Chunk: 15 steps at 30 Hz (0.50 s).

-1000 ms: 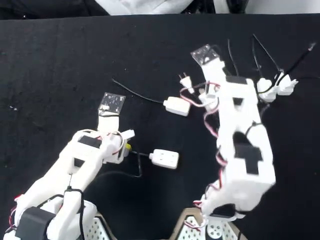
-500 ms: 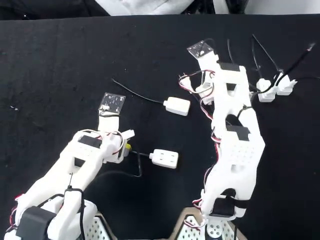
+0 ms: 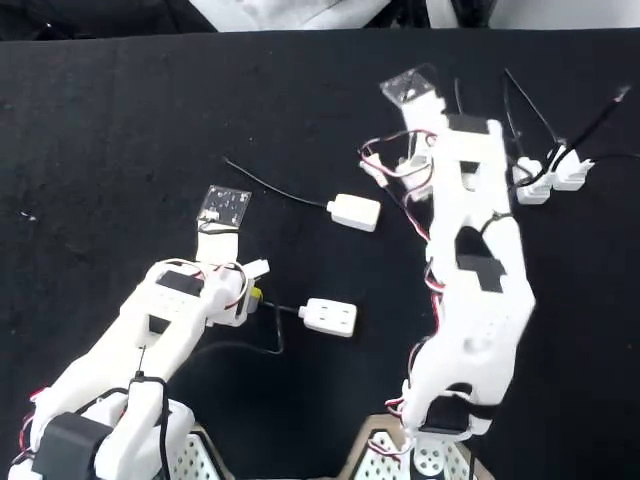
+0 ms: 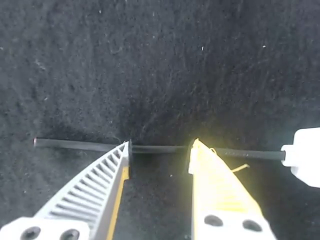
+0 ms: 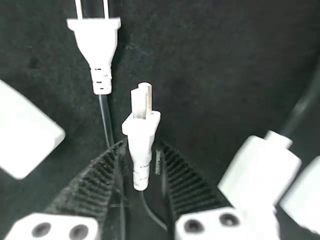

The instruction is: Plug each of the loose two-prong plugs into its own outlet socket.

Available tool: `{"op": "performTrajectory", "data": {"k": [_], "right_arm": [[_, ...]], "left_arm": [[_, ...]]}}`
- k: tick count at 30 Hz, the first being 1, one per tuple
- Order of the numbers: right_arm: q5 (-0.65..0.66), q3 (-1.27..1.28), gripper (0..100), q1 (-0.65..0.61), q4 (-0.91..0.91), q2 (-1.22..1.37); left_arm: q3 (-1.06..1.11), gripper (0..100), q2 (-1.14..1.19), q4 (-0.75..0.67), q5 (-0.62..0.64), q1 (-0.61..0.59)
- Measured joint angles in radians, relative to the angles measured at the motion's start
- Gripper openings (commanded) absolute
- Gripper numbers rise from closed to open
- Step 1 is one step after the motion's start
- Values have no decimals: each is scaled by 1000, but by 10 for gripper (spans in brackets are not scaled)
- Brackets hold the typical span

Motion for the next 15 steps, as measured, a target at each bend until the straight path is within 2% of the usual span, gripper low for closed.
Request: {"op": "performTrajectory", "data": {"k": [7,15], "right_arm": [[41,31,11,17,158,-193],[132,322,11,17,178,-480]], "left_arm": [[0,198,0,0,0,0],[0,198,0,0,0,0]]}}
